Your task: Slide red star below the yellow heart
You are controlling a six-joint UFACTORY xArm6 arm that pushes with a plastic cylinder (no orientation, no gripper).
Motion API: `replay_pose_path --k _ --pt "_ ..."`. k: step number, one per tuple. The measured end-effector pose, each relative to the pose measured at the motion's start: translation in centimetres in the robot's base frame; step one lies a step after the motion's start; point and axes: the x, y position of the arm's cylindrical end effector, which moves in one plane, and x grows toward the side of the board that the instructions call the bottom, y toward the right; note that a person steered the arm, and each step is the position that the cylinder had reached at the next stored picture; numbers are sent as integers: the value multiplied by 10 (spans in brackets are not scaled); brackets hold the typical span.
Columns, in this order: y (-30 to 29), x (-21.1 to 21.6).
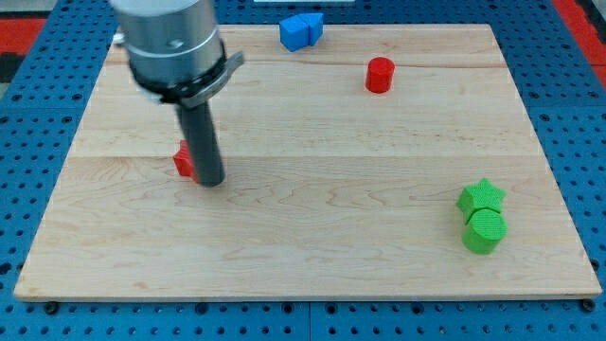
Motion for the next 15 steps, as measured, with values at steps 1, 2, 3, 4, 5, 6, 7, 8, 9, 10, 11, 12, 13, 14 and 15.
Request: replay_pose_path --k 1,2,3,4,5,6,7,8,9,10,11,12,13,14,15 --pt "-40 -3" --pt "-51 -39" --pt "-41 -44" --pt "-30 3" --pt "-6 -1" --pt "-2 -44" --pt "-35 -76" --pt "-51 -100" --pt "-26 -101" --pt "1 -103" --pt "-6 -120" --pt "-26 -138" --pt "-47 -141" --pt "-62 -137" --pt "-85 -119"
